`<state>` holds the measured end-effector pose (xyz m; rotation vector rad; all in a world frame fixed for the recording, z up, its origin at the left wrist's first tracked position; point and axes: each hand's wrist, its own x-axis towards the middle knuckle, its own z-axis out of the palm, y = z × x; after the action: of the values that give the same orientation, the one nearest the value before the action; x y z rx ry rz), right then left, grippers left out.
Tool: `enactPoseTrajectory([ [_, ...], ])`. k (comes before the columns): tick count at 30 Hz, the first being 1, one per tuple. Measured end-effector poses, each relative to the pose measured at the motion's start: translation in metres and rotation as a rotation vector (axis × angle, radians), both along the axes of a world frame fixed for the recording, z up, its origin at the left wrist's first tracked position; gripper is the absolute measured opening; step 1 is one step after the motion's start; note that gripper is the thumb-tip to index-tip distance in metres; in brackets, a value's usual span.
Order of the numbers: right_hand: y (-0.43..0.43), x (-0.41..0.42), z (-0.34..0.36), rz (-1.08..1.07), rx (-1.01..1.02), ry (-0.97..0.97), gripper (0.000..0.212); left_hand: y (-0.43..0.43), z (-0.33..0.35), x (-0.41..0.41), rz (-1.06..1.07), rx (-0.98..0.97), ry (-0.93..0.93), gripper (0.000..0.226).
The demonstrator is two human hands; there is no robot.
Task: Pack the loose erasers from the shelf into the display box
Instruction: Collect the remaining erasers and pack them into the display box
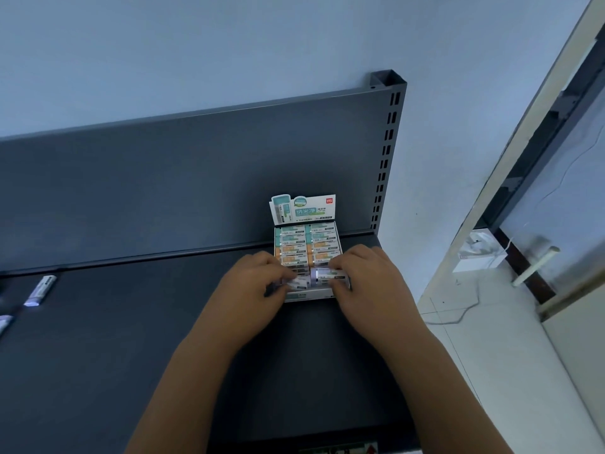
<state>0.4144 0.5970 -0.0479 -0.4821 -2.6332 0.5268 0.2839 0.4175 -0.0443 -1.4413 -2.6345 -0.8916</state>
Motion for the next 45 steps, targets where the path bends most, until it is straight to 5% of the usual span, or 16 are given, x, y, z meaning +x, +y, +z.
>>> enactPoseTrajectory([
  [17, 0.004, -0.003, 0.004, 0.024, -0.059, -0.078, 0.026, -0.015, -0.001, -0.003, -0.032, 0.048, 0.046, 0.017],
  [23, 0.003, -0.006, 0.006, 0.014, -0.178, -0.066, 0.028, -0.014, -0.007, -0.001, -0.037, -0.05, 0.064, 0.04],
  [33, 0.002, -0.007, 0.01, 0.003, -0.186, -0.145, 0.031, -0.014, -0.003, 0.005, -0.129, -0.037, 0.047, 0.039],
  [45, -0.007, -0.003, 0.01, -0.003, -0.144, -0.178, 0.018, -0.016, -0.005, 0.004, -0.103, -0.056, 0.105, 0.033],
])
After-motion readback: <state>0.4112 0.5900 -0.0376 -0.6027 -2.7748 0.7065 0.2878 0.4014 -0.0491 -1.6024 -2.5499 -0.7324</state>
